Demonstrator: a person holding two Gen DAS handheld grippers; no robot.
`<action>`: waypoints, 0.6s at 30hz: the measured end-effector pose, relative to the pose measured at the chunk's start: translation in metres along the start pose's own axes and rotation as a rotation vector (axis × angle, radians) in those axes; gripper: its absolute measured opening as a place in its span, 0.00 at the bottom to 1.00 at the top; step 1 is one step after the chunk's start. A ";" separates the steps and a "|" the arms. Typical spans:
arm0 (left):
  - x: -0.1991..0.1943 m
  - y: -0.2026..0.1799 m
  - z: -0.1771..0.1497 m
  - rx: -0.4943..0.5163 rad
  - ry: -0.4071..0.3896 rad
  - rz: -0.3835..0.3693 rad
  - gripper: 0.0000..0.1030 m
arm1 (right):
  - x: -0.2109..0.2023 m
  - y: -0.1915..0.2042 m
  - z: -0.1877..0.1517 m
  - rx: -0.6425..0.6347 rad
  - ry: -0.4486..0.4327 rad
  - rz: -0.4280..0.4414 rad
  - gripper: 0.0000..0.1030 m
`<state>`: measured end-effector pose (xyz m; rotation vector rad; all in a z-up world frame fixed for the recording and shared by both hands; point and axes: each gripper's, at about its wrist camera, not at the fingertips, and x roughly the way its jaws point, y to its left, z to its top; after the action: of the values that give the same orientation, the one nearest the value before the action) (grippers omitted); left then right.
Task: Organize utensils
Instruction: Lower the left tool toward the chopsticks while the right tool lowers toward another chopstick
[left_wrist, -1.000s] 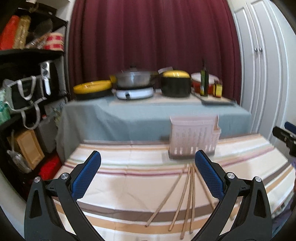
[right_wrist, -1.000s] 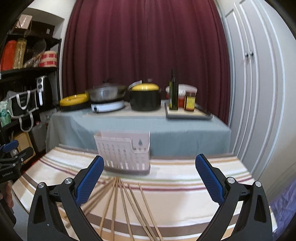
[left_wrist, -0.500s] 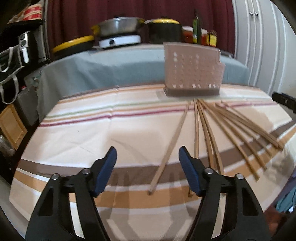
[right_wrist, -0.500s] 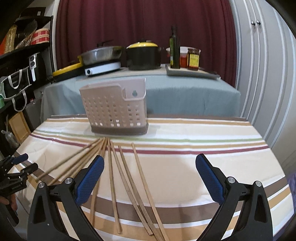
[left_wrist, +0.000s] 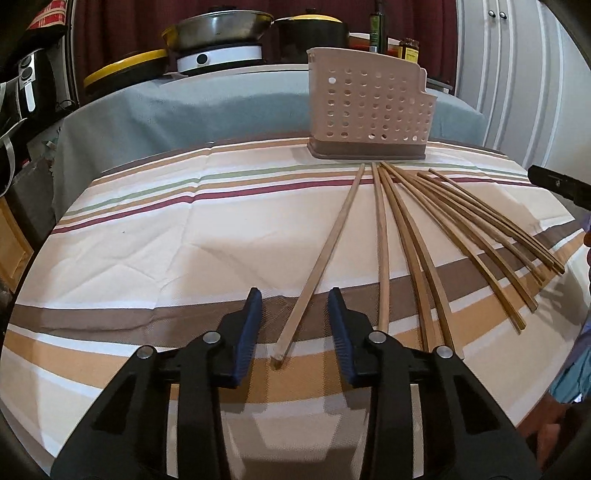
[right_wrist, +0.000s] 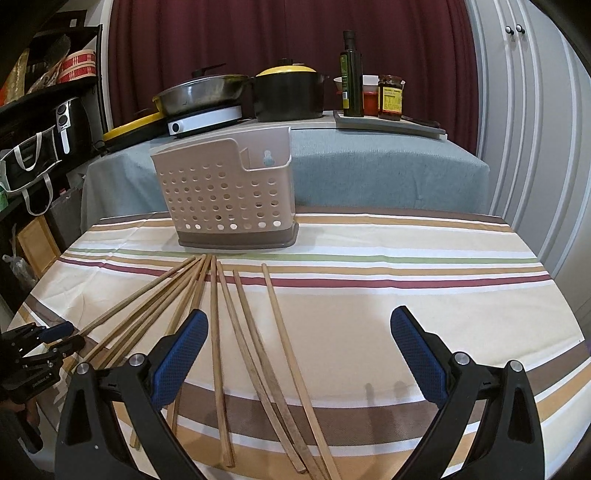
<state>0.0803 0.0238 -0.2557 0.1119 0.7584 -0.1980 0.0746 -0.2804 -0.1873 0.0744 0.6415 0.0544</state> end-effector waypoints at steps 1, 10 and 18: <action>0.000 0.000 0.000 0.000 -0.002 0.003 0.30 | 0.000 -0.001 -0.001 -0.001 0.001 0.002 0.94; -0.002 0.001 0.003 0.012 -0.008 -0.013 0.09 | -0.001 -0.014 -0.016 -0.016 0.013 -0.002 0.94; -0.013 -0.007 0.006 0.032 -0.038 -0.017 0.08 | -0.004 -0.027 -0.036 -0.044 0.012 0.018 0.91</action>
<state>0.0735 0.0182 -0.2422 0.1320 0.7190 -0.2285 0.0506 -0.3053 -0.2156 0.0373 0.6513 0.0869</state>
